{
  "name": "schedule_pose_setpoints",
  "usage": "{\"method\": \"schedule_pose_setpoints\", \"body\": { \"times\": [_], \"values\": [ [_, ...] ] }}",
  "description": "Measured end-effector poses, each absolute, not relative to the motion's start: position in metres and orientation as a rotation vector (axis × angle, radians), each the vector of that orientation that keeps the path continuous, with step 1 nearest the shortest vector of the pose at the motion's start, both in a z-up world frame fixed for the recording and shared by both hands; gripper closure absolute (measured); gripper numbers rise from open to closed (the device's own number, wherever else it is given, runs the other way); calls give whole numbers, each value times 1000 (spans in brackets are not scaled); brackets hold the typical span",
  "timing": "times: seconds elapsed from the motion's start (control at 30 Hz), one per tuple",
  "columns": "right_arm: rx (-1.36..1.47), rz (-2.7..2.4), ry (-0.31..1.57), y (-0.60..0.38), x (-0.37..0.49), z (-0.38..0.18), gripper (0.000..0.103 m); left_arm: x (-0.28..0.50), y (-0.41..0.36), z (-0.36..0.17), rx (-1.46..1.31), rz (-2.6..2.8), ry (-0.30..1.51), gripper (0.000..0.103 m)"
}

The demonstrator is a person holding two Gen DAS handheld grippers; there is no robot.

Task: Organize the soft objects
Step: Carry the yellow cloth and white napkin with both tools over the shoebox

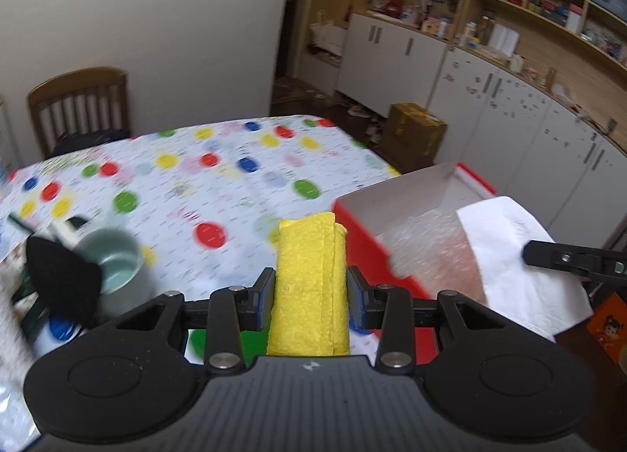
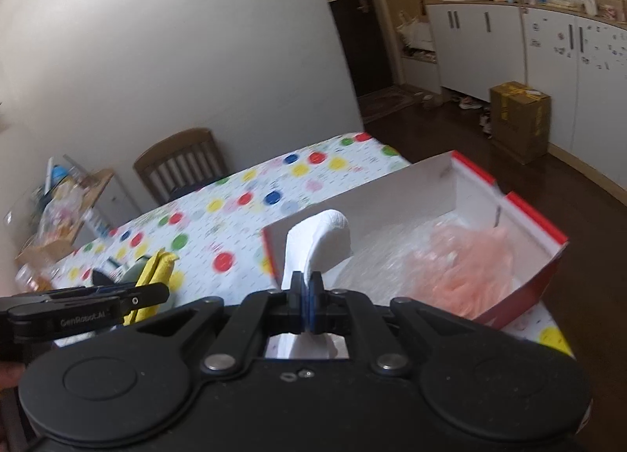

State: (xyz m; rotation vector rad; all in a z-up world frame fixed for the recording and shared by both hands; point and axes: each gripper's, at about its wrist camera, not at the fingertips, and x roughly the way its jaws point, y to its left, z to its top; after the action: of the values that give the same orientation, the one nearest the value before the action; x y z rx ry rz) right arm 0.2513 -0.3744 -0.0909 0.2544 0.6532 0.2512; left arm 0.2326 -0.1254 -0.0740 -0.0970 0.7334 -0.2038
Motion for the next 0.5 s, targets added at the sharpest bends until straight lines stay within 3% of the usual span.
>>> {"method": "schedule_pose_setpoints", "body": {
  "times": [0.5],
  "values": [
    [286,94,665,-427,303,-111,102,307,-213,-87,17,-344,795,66]
  ]
}}
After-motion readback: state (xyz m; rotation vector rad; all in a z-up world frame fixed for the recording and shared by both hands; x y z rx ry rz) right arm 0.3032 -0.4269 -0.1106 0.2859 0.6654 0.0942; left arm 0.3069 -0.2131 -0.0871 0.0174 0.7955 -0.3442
